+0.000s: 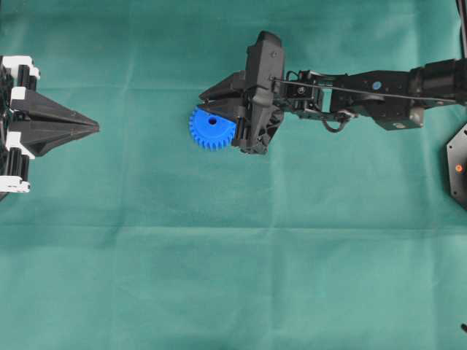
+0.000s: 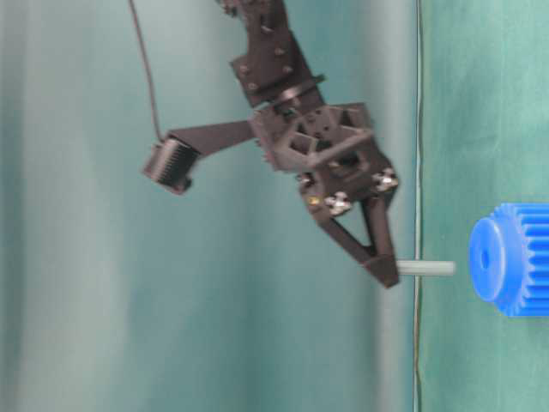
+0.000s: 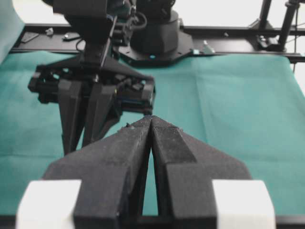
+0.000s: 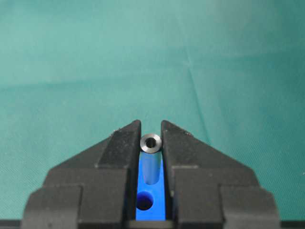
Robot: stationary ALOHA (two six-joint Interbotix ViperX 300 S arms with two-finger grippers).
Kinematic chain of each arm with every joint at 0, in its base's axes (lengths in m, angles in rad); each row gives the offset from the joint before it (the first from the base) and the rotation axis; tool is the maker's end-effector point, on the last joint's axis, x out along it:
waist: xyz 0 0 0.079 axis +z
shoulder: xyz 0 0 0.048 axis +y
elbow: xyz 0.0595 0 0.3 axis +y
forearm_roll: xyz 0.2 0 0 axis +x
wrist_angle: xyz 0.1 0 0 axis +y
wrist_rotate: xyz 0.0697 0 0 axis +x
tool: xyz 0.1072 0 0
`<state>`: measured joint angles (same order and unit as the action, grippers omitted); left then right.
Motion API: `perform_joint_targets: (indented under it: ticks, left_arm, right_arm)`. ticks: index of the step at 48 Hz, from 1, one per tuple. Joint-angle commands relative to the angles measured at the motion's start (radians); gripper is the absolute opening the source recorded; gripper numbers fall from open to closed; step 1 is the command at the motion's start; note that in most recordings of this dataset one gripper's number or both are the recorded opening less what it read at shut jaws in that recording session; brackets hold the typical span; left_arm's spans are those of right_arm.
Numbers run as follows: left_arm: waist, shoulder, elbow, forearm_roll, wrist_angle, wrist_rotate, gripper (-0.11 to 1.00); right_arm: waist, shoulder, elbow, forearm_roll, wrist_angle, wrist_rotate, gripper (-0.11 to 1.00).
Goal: Insert the shaft placed at a random location into the center hole of the medium gear at another random location.
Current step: 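Align the shaft over the gear's center hole and lower it in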
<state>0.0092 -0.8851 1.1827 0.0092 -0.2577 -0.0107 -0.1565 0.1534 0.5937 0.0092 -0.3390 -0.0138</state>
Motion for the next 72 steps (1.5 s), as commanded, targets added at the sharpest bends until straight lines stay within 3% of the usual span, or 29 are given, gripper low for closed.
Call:
perform_joint_targets:
  ticks: [1,72]
  left_arm:
    - [0.002,0.005,-0.023,0.003,-0.006,0.000,0.00]
    - [0.008,0.006,-0.021,0.003,-0.005,0.002,0.00]
  right_arm:
    - [0.002,-0.037,-0.011,-0.002,0.008,-0.006,0.13]
    - [0.006,0.112,-0.012,0.011,-0.038,0.006,0.13]
